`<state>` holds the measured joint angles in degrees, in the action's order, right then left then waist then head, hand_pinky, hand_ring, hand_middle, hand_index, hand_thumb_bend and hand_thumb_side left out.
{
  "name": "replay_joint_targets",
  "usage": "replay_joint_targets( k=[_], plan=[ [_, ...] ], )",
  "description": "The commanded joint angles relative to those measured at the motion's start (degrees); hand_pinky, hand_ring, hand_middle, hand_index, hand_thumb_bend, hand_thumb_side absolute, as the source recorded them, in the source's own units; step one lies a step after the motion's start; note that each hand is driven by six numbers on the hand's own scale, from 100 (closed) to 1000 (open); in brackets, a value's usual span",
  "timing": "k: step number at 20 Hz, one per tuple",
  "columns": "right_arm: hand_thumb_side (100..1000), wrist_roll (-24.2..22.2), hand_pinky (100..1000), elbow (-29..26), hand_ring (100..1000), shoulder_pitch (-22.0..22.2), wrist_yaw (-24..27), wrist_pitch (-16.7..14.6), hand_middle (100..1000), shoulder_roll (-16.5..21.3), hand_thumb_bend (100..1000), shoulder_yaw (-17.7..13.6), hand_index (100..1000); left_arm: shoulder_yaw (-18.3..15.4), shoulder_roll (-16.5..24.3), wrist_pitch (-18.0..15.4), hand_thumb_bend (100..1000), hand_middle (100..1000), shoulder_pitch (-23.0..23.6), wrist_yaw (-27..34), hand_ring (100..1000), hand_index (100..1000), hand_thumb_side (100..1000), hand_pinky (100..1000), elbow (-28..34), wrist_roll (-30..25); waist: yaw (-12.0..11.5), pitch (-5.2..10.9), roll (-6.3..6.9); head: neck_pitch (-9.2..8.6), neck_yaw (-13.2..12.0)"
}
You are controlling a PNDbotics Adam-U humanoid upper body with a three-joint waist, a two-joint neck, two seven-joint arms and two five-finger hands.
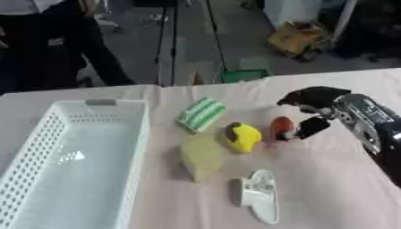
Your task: Pick up objects on the table and place them in the box.
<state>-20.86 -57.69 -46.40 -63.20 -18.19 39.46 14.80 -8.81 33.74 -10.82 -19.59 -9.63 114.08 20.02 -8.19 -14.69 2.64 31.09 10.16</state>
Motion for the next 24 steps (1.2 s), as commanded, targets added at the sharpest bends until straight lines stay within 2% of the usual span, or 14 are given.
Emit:
replay_joint_targets(
  k=[1,5,12,16,17,24],
  plan=[
    [877,0.31,866,0.54,813,-1.26,-0.88,-0.19,833,0.77,656,-0.9,968,-0.3,0.9,0.0,100,896,-0.41,0.19,972,922,1000,1000,0.51,-0.1,-0.02,0.84,-0.1,-0.63,0.22],
    [861,-0.28,849,1.43,762,-1.34,-1.13,-0.46,814,0.53,652,-0.93,953,-0.33,0.83,0.01,100,894,-0.42,0.32,972,920,1000,1000,0.51,-0.08,-0.07,0.81,-0.09,-0.48,0.35],
    [846,-2.77,845,2.04,758,-1.2,-0.42,-1.68,801,0.43,653,-0.78,934,-0.52,0.81,0.0,100,892,-0.44,0.47,971,919,1000,1000,0.51,0.25,0.15,0.88,-0.05,0.11,0.25],
    [846,-2.76,834,1.52,735,-1.14,0.05,-1.75,734,0.48,651,-0.71,899,-0.47,0.75,0.1,100,892,-0.38,0.48,971,919,1000,1000,0.51,0.2,0.24,0.94,-0.05,0.05,0.17],
    [848,-2.52,827,1.36,723,-1.11,0.05,-1.7,691,0.5,644,-0.68,879,-0.49,0.74,0.13,100,891,-0.37,0.48,971,919,1000,1000,0.51,0.23,0.24,0.96,-0.05,0.04,0.16],
    [867,-0.55,817,1.25,713,-0.96,-0.34,-1.2,612,0.33,613,-0.5,823,-0.4,0.53,0.14,100,892,-0.31,0.61,971,918,1000,1000,0.51,0.16,0.17,0.94,-0.19,-0.49,0.1]
  ],
)
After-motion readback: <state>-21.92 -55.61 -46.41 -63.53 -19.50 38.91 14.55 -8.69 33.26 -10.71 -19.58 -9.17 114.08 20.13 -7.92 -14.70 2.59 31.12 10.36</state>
